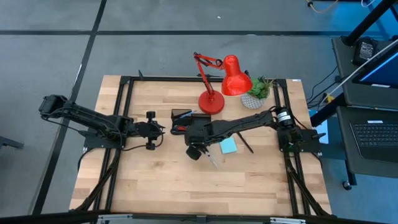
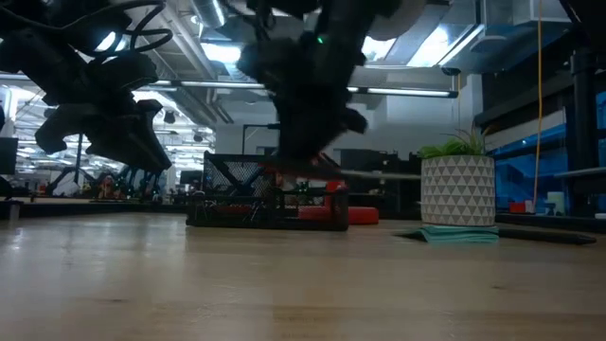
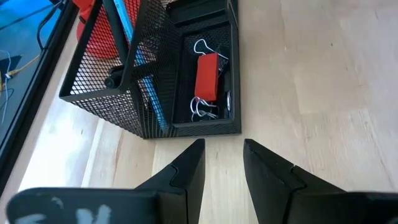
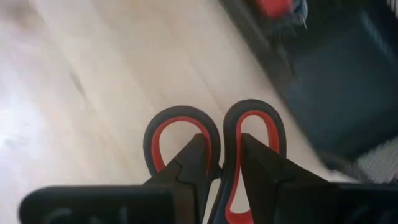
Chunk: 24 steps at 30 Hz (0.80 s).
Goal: Pick and place office supplies into organizer
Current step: Put the black scissors into the black desk organizer
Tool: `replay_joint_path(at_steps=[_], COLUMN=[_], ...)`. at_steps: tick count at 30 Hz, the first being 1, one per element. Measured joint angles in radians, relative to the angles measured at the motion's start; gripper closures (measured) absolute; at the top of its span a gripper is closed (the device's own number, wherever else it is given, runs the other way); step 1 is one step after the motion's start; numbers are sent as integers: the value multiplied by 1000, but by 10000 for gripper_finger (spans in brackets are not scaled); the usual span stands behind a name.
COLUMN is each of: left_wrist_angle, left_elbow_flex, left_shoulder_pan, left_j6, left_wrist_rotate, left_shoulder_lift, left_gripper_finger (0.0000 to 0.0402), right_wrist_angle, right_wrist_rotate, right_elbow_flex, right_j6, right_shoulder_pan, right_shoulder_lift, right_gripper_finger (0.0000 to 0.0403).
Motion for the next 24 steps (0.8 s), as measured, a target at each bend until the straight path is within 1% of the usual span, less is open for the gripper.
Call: replay_joint_path(at_steps=[3,8,10,18,21,24], left_wrist_angle=[0,0,0,-29,-54,-59], left_elbow_flex=[0,0,0,0,0,0], left_shoulder_pan=[0,0,0,0,0,0], left_j6=[-6,-8,-12,-74,-115,-140], left_wrist_rotate=[0,0,0,15,47,106], left_shoulder_lift=[0,0,0,0,0,0], left_gripper_finger=[297,297,297,297,297,297], right_wrist_angle=[17,86,131,325,404,467], right_wrist_rotate=[43,174,206,276,278,297], right_elbow_flex=[44,92,103,111,111,112], right_j6=[-53,-165,-212,-389,-459,-525], right_shoulder_pan=[1,1,0,-25,-43,-63], right_shoulder_lift=[0,-2,-2,-3,-3,-3], right_gripper_finger=[323,323,323,323,323,323])
